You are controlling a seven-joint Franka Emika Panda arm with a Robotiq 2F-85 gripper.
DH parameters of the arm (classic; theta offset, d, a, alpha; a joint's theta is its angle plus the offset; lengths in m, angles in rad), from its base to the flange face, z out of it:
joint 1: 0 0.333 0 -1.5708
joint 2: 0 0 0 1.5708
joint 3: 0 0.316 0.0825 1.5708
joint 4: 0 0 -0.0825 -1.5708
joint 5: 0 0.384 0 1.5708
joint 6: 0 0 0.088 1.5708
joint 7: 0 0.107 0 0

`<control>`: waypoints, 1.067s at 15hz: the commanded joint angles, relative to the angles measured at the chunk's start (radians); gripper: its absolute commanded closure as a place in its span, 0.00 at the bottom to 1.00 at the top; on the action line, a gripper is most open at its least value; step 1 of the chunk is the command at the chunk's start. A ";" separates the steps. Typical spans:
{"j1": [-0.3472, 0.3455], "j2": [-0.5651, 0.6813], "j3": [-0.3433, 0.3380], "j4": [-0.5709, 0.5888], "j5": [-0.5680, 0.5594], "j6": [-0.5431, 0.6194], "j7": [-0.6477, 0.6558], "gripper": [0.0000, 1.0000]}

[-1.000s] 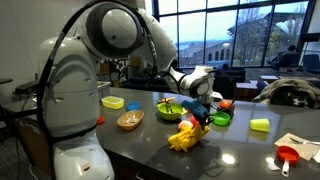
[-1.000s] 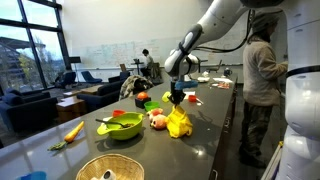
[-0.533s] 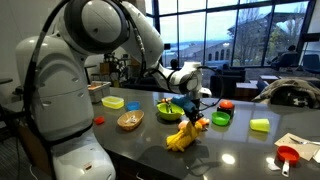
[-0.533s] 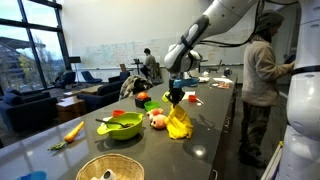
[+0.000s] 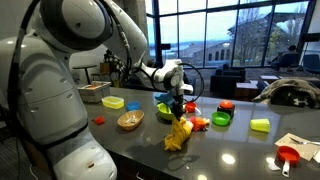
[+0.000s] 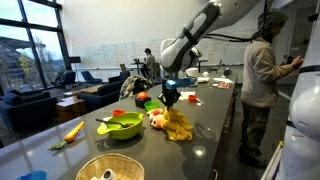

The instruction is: Fold the yellow towel twice

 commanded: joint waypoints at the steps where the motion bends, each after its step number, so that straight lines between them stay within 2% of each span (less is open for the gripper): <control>1: 0.003 -0.008 0.021 -0.034 -0.003 -0.009 0.053 0.98; 11: -0.019 0.144 -0.024 -0.023 0.045 -0.033 0.065 0.98; 16: -0.005 0.131 -0.018 -0.040 0.092 -0.064 0.079 0.98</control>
